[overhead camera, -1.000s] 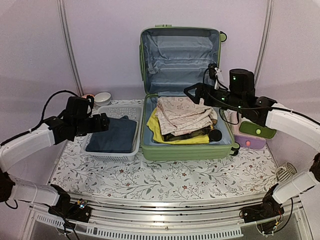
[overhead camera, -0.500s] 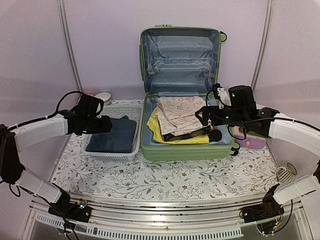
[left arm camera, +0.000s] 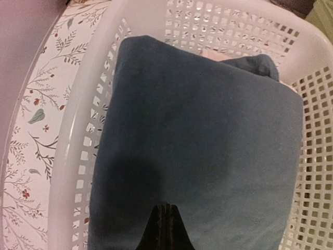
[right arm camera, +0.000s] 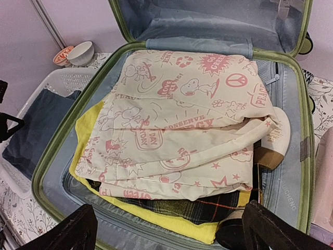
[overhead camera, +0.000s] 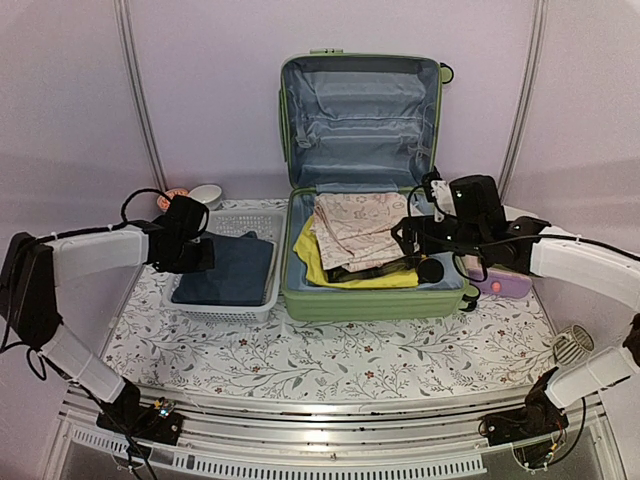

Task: Open, take out, and arrange the luggage
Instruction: Adjust the clothes in the bin.

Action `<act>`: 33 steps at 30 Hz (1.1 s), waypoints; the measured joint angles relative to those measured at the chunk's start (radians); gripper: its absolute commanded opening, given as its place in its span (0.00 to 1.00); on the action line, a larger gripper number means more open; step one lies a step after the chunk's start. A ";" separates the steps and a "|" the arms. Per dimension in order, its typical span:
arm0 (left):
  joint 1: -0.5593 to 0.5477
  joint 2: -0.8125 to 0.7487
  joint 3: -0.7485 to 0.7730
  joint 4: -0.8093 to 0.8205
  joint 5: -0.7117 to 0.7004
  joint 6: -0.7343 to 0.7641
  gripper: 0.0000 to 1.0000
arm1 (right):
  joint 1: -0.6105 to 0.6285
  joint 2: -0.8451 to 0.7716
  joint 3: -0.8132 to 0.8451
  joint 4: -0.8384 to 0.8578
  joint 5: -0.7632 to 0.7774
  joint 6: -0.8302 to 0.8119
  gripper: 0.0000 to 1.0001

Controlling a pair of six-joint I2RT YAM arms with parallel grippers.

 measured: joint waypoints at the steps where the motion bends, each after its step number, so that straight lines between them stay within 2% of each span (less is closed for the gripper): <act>1: 0.008 0.011 0.002 -0.001 -0.005 0.000 0.00 | 0.000 0.006 0.000 0.000 0.000 0.001 0.99; 18: 0.050 0.280 0.095 0.010 -0.006 0.000 0.00 | 0.000 0.041 0.019 0.005 0.004 0.019 0.99; 22: 0.049 0.251 0.095 0.008 0.000 0.004 0.00 | 0.000 0.041 0.019 0.003 0.014 0.019 0.99; 29: 0.049 0.089 0.104 0.008 -0.022 0.026 0.00 | -0.006 0.042 0.021 -0.003 0.022 0.019 0.99; 33: 0.054 0.104 0.134 0.014 -0.060 0.034 0.00 | -0.010 0.044 0.027 -0.003 0.022 0.019 0.99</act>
